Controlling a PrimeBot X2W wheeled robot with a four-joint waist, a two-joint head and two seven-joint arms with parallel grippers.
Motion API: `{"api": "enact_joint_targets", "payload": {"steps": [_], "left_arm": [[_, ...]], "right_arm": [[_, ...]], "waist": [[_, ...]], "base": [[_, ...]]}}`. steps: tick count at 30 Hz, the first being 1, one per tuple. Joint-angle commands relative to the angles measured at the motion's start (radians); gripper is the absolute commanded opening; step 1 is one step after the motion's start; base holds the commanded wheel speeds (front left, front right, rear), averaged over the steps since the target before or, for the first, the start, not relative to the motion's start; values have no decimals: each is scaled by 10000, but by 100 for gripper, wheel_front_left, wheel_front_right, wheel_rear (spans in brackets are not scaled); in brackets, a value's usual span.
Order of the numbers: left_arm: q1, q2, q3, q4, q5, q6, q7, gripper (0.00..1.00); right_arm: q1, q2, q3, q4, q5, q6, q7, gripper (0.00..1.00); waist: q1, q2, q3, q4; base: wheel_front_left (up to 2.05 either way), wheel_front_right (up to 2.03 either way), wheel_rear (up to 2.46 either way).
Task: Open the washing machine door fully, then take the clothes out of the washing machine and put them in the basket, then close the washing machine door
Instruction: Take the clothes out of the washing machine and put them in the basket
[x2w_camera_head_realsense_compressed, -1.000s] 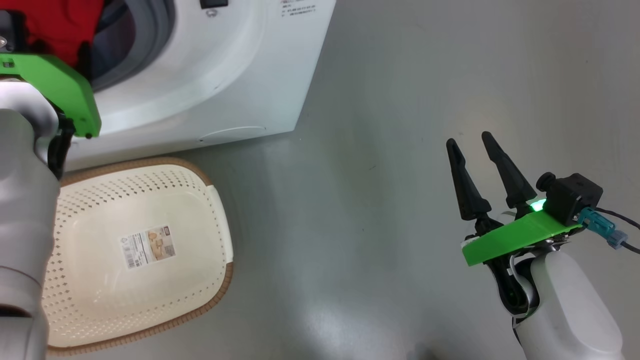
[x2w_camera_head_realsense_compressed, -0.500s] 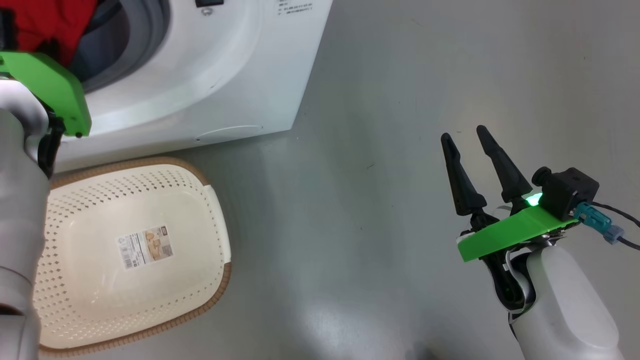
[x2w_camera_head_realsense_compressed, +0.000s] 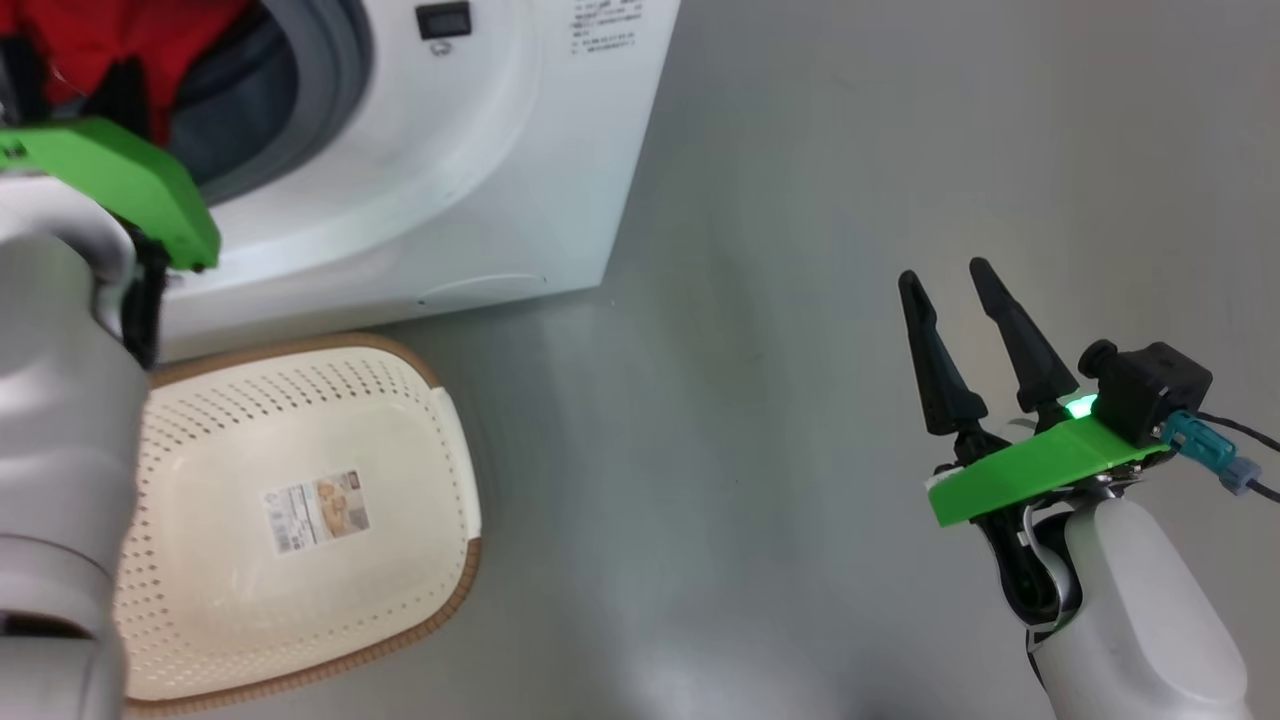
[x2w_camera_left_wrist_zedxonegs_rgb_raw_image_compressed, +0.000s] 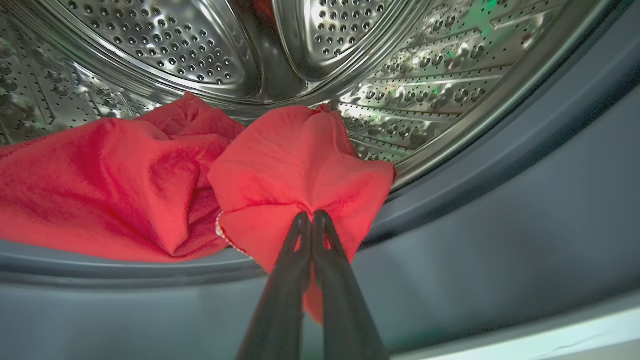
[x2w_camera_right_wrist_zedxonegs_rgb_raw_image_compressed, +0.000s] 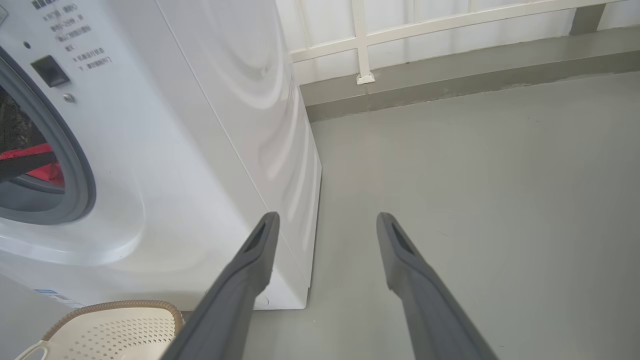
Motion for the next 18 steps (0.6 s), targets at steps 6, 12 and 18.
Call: {"api": "enact_joint_targets", "payload": {"steps": [6, 12, 18], "left_arm": [[989, 173, 430, -495, -565, -18, -827, 0], [2204, 230, 831, -2106, -614, 1, -897, 0], [3763, 167, 1570, -4338, -234, 222, -900, 0]], "right_arm": [[661, -171, 62, -76, -67, 16, -120, 100], [1042, -316, -186, -54, -59, 16, -120, 100], [1376, -400, -324, -52, -77, 16, -120, 100]], "waist": [[0, 0, -1054, 516], [0, 0, -1725, 741], [0, 0, -2198, 913]], "base": [[0, 0, 0], [0, 0, 0], [0, 0, 0]]}}
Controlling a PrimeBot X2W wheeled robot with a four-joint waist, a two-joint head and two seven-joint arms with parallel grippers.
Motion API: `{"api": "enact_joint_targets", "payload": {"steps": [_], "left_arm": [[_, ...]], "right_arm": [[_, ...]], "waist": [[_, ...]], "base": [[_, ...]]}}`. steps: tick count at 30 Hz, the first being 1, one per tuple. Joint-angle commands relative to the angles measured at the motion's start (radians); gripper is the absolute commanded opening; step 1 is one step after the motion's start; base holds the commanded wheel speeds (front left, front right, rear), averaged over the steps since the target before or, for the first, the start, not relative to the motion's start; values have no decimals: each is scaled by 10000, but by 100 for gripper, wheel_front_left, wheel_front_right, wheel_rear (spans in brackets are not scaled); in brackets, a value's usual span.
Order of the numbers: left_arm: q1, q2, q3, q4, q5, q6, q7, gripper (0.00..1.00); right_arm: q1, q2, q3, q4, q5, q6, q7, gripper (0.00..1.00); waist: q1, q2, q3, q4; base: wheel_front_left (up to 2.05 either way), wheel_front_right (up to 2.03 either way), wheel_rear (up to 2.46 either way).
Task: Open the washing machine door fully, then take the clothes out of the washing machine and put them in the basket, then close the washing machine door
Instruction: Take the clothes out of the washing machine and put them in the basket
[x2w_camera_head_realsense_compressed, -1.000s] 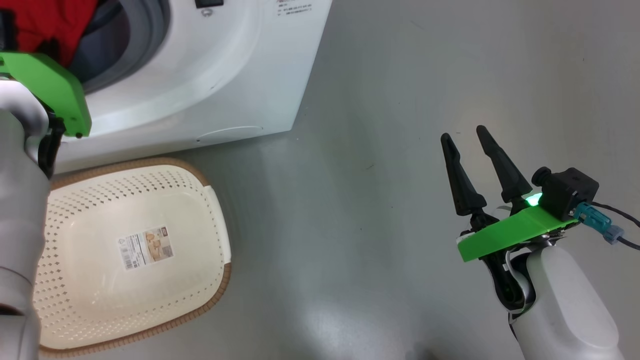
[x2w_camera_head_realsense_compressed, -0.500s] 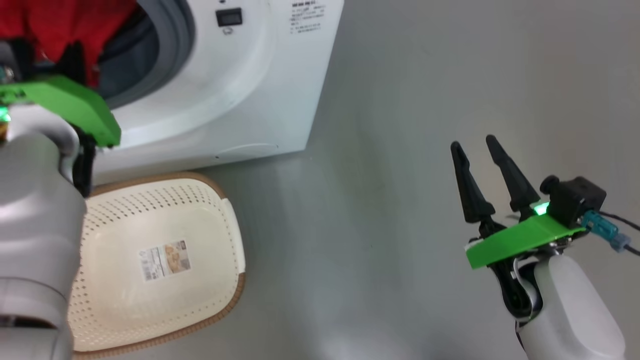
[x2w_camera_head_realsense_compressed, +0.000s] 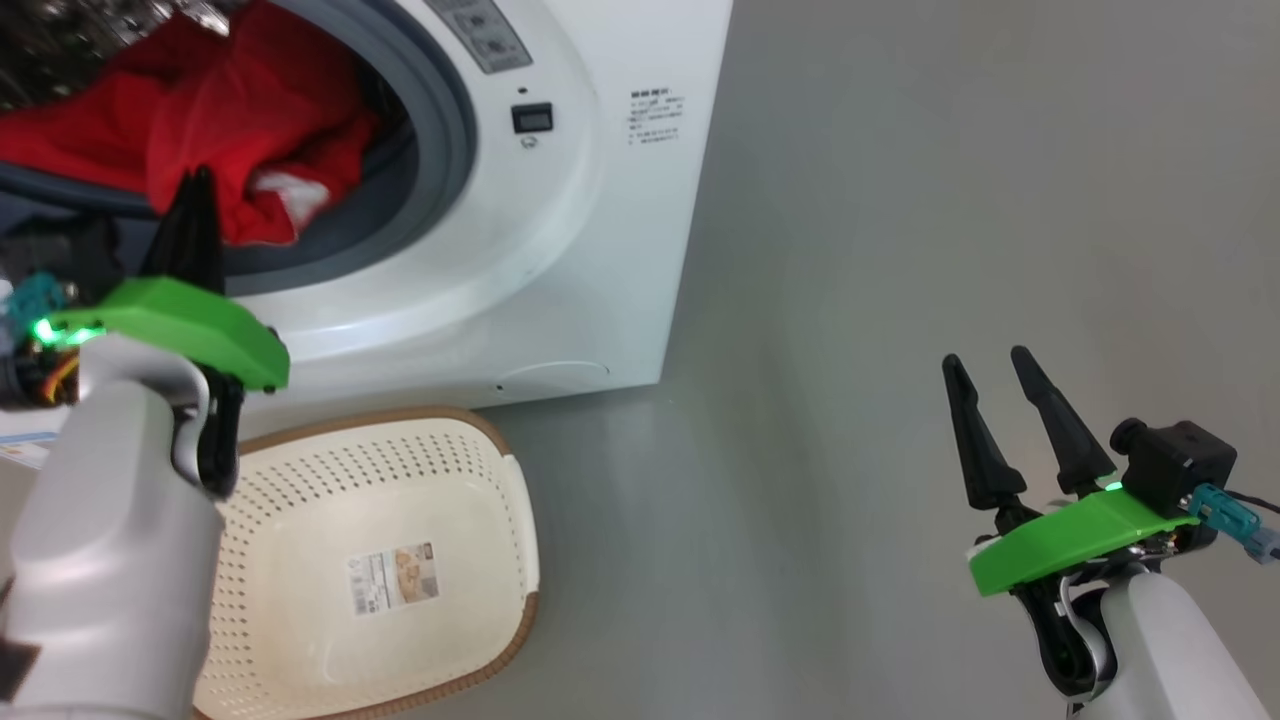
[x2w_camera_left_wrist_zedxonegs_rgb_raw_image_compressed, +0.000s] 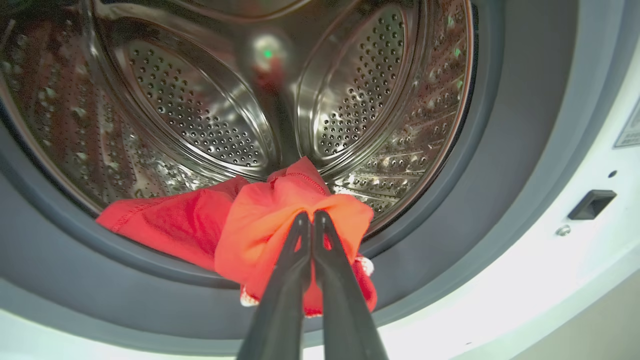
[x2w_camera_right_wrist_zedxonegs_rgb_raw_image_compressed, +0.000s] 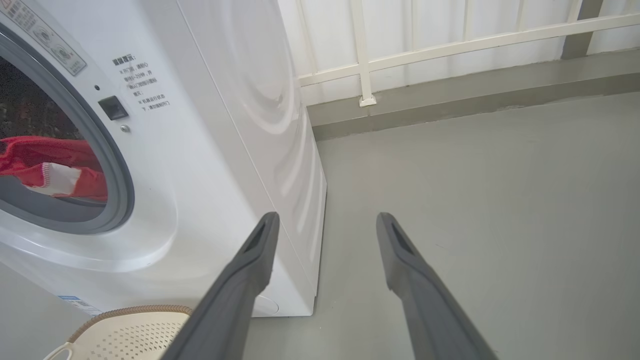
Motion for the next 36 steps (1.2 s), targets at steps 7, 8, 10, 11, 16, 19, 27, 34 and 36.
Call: {"api": "enact_joint_targets", "payload": {"steps": [7, 8, 10, 11, 16, 19, 27, 34, 36], "left_arm": [[1765, 101, 1178, -2892, 634, 85, -123, 0], [2008, 42, 1287, -3231, 700, 80, -123, 0], [2525, -74, 1490, -3926, 829, 68, -123, 0], [2790, -129, 1584, -4259, 885, 61, -123, 0], [3863, -372, 1985, -5678, 1067, 58, -123, 0], [4702, -572, 2226, -6854, 1165, 113, -123, 0], [6658, -871, 2390, -9459, 1424, 448, -123, 0], [7508, -1013, 2016, -10559, 1422, 694, 141, 0], [7618, -1056, 1846, -10323, 1400, 723, 175, 0]], "right_arm": [[529, -165, 14, -235, -61, 16, -118, 100], [578, -176, -8, -238, -61, 16, -118, 100], [650, -196, -37, -242, -70, 16, -118, 100], [677, -203, -55, -249, -79, 16, -118, 100], [744, -240, -141, -314, -115, 16, -118, 100], [733, -281, -205, -343, -134, 16, -118, 100], [601, -403, -202, -378, -153, 16, -118, 100], [452, -426, -140, -392, -144, 16, -118, 100], [393, -419, -74, -396, -134, 16, -118, 100]], "waist": [[0, 0, -611, 435], [0, 0, -643, 466], [0, 0, -704, 525], [0, 0, -726, 561], [0, 0, -742, 733], [0, 0, -682, 885], [0, 0, -485, 1231], [0, 0, -299, 1350], [0, 0, -214, 1327]], "base": [[0, 0, 0], [0, 0, 0], [0, 0, 0], [0, 0, 0], [0, 0, 0], [0, 0, 0], [0, 0, 0], [0, 0, 0], [0, 0, 0]]}}
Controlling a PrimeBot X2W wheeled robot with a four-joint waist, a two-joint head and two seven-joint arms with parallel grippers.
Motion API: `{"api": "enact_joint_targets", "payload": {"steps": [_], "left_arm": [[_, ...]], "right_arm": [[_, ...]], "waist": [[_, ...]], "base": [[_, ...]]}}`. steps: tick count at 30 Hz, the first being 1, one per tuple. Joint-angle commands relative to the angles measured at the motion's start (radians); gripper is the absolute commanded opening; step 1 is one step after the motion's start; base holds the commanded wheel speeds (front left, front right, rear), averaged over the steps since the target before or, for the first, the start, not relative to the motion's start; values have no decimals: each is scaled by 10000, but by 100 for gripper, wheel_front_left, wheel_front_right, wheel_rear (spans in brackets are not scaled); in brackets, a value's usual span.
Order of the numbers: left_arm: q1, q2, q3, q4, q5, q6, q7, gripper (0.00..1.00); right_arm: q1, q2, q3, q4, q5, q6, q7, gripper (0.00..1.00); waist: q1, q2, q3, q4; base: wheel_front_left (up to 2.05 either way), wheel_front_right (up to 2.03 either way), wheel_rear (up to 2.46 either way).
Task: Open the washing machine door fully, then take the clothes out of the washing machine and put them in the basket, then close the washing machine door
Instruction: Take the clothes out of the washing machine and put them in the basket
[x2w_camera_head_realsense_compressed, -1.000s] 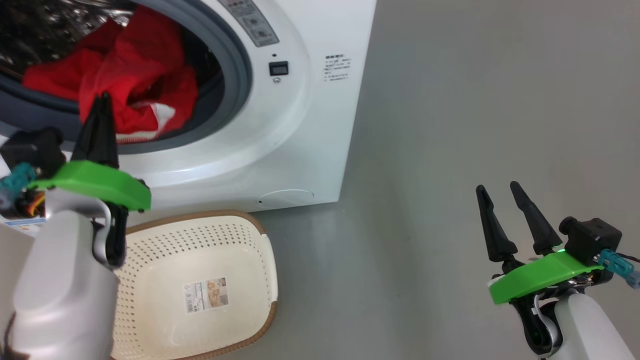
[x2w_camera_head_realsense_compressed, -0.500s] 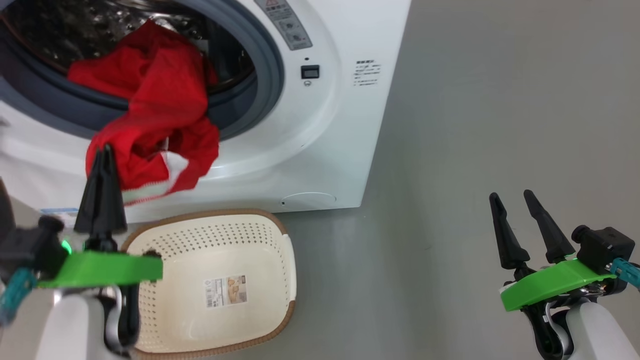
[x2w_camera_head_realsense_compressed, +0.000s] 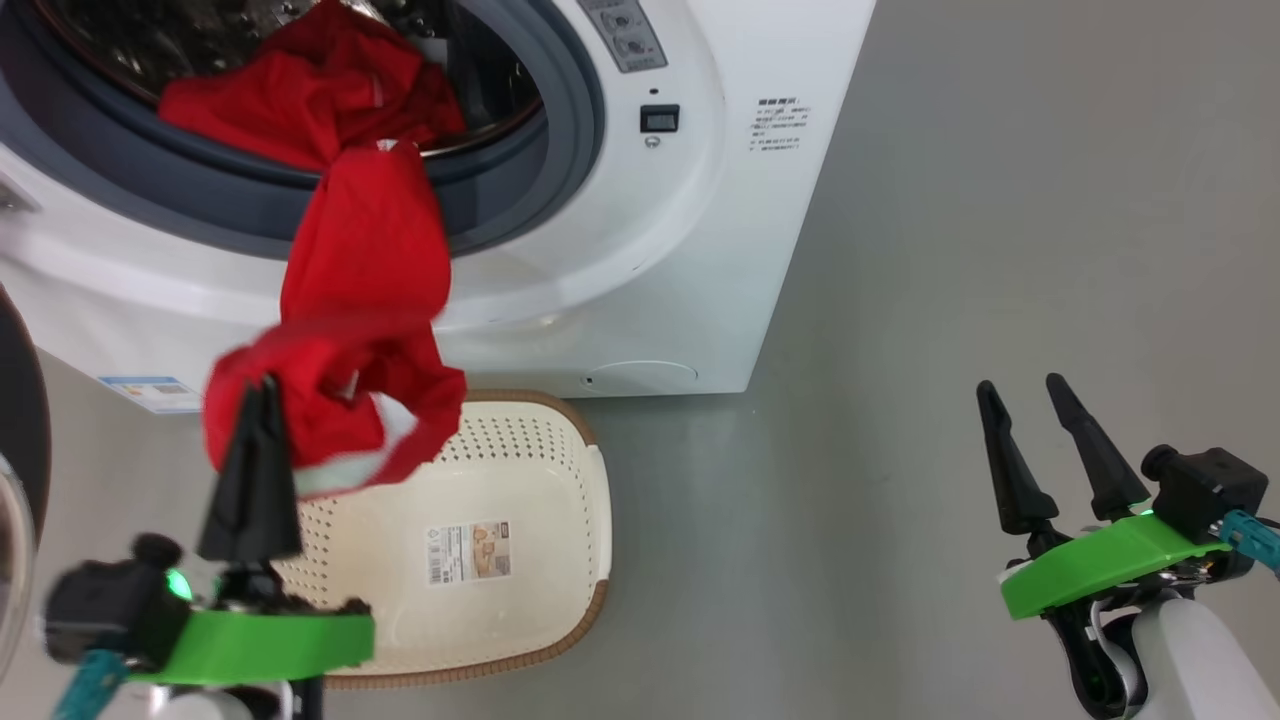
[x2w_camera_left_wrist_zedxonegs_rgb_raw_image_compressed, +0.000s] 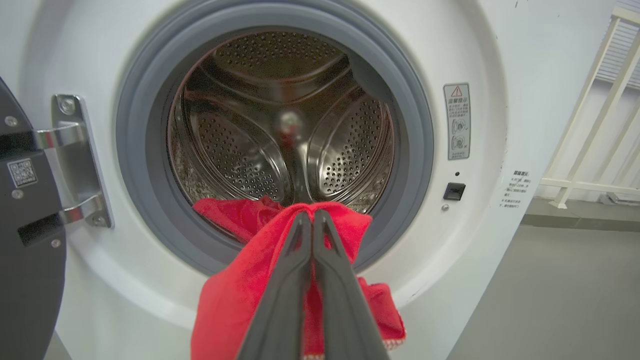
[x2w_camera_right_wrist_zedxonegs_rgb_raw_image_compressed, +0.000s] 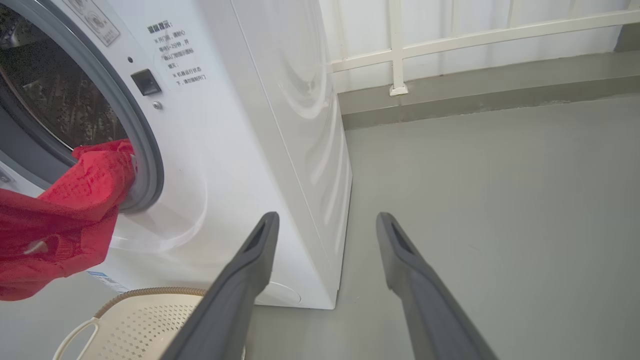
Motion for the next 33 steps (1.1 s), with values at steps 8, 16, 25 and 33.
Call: {"api": "enact_joint_targets", "payload": {"steps": [8, 16, 25, 33], "left_arm": [[-362, -9, -30, 2742, -448, -67, -153, 0], [-1975, 36, -51, 6790, -488, -451, -280, 0], [-3634, 107, -105, 9867, -172, -690, -288, 0], [-4795, 150, -378, 11786, 159, -782, -289, 0]], "right_arm": [[-393, -31, 402, -275, -52, 16, -120, 100], [-541, 23, 378, -332, -49, 16, -120, 100], [-833, 92, 500, -434, -52, 16, -120, 100], [-1006, 249, 674, -517, -36, 16, -120, 100]], "waist": [[0, 0, 438, -302], [0, 0, 904, -567], [0, 0, 1484, -927], [0, 0, 2094, -1229]], "base": [[0, 0, 0], [0, 0, 0], [0, 0, 0], [0, 0, 0]]}}
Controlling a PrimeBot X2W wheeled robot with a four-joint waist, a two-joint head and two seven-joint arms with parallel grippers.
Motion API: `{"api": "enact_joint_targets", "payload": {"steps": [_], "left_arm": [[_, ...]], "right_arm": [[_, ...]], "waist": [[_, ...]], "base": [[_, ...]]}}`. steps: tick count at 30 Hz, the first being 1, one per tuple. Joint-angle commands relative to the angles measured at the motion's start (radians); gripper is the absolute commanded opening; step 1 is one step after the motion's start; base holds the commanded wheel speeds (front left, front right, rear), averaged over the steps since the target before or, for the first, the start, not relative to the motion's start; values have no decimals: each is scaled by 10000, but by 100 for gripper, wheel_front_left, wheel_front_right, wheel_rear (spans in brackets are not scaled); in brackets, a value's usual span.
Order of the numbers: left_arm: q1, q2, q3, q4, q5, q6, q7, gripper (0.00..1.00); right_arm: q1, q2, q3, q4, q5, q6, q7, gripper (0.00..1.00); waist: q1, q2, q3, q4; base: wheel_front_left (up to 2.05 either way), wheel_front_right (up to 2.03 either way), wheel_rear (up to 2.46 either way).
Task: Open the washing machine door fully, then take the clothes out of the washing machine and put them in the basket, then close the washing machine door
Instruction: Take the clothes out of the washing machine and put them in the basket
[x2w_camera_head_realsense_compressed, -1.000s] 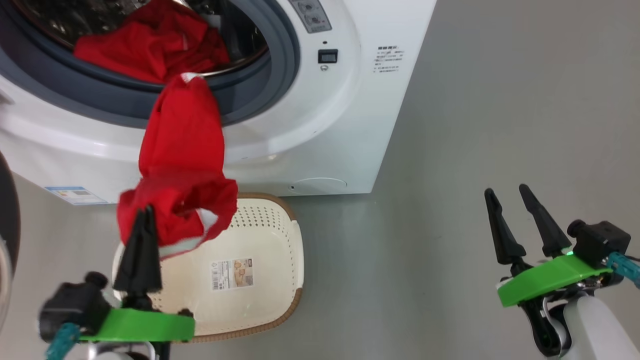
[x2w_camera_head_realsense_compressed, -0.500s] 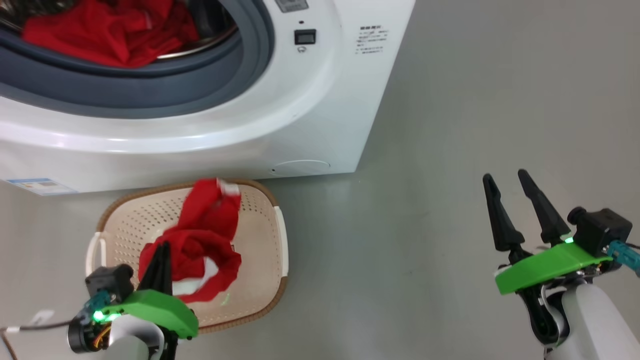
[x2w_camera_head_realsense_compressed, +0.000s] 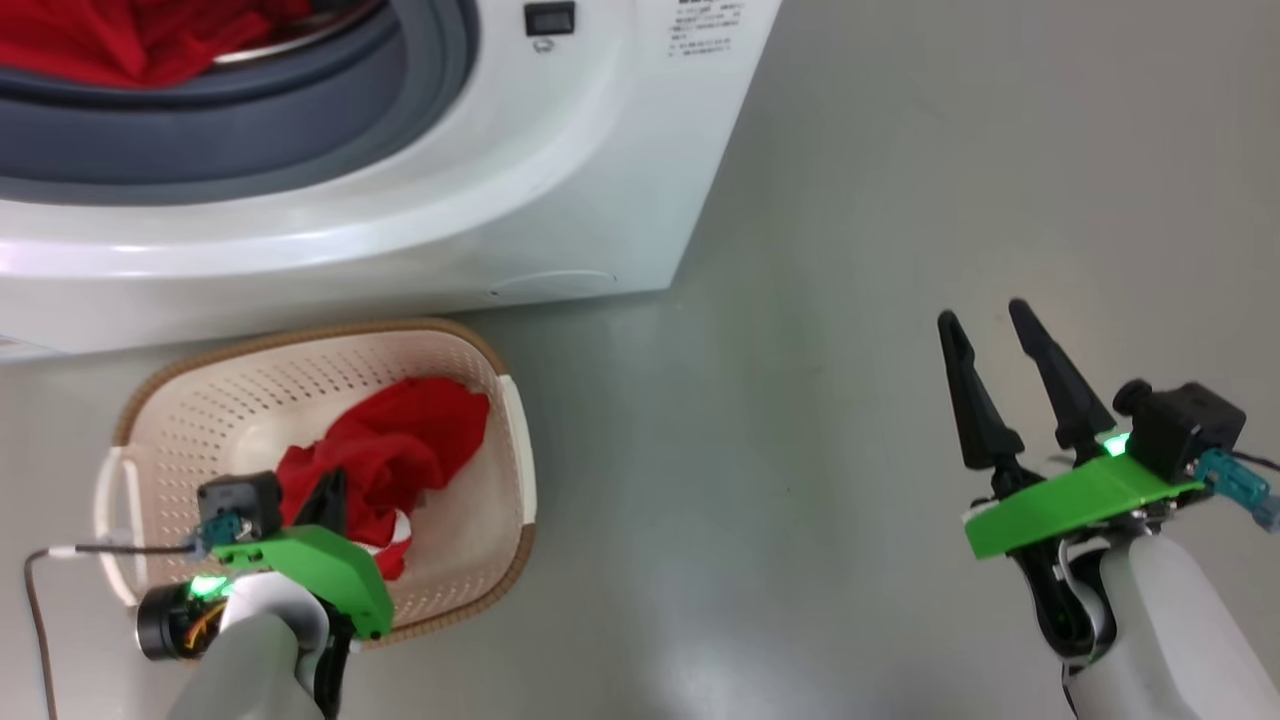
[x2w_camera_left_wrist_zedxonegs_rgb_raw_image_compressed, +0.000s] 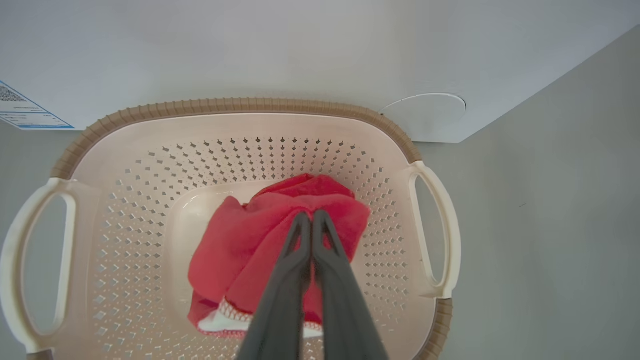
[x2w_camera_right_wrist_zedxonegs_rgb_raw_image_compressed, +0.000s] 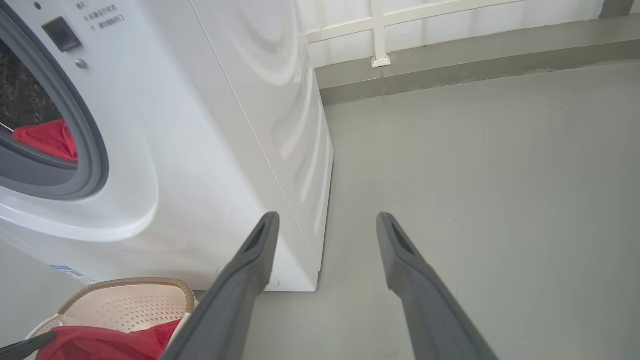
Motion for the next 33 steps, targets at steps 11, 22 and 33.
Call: {"api": "enact_joint_targets", "payload": {"steps": [11, 22, 33], "left_arm": [[-1215, 692, -36, 1699, 162, -88, -125, 0], [-1475, 747, 36, 1766, -109, -99, -125, 100], [-901, 598, 135, 593, -304, -110, -126, 100]], "right_arm": [[-633, 327, 547, -364, 17, 16, -120, 100], [-623, 295, 366, -359, -68, 16, -120, 100], [-315, 173, 383, -125, -122, 16, -120, 100]], "waist": [[0, 0, 1223, -749], [0, 0, 1233, -542], [0, 0, 302, -78]], "base": [[0, 0, 0], [0, 0, 0], [0, 0, 0]]}}
